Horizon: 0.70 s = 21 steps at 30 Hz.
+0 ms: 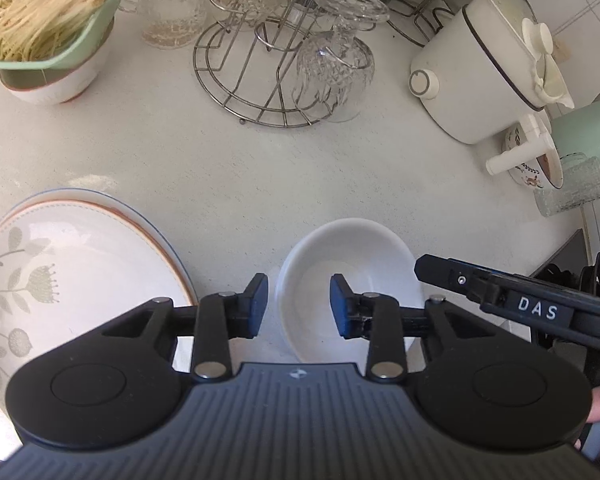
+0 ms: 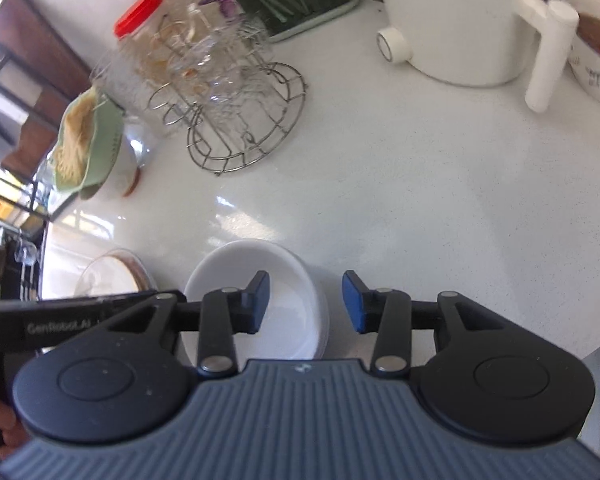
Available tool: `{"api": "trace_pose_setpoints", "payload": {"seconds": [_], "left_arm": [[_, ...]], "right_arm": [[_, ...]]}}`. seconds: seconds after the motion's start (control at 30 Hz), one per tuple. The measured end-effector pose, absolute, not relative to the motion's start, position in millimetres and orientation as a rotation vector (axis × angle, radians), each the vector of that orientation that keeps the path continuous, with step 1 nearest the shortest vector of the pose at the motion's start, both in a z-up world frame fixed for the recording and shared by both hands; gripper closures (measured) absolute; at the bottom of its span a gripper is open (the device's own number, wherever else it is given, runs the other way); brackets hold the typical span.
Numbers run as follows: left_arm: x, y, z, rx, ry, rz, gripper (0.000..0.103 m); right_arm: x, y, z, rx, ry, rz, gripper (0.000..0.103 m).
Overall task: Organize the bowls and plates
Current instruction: 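Open both grippers off the white bowl rim, then close both grippers on the rim of the nested bowl stack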
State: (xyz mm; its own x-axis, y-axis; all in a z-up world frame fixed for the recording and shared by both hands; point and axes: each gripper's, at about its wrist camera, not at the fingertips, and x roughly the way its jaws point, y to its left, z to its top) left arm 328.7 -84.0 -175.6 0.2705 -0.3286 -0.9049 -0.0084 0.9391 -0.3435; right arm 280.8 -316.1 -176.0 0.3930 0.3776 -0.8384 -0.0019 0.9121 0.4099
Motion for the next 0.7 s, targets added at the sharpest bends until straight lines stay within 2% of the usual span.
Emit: {"api": "trace_pose_setpoints", "payload": {"seconds": [0.37, 0.5, 0.7], "left_arm": [[333, -88, -190, -0.316, 1.331, -0.205, 0.064], [334, -92, -198, -0.331, 1.35, -0.206, 0.064], [338, -100, -218, -0.333, 1.39, -0.204, 0.064]], "right_arm": [[283, -316, -209, 0.408, 1.235, 0.283, 0.06], [284, -320, -222, 0.488, 1.267, 0.29, 0.071], [284, -319, -237, 0.533, 1.304, 0.303, 0.076]]}}
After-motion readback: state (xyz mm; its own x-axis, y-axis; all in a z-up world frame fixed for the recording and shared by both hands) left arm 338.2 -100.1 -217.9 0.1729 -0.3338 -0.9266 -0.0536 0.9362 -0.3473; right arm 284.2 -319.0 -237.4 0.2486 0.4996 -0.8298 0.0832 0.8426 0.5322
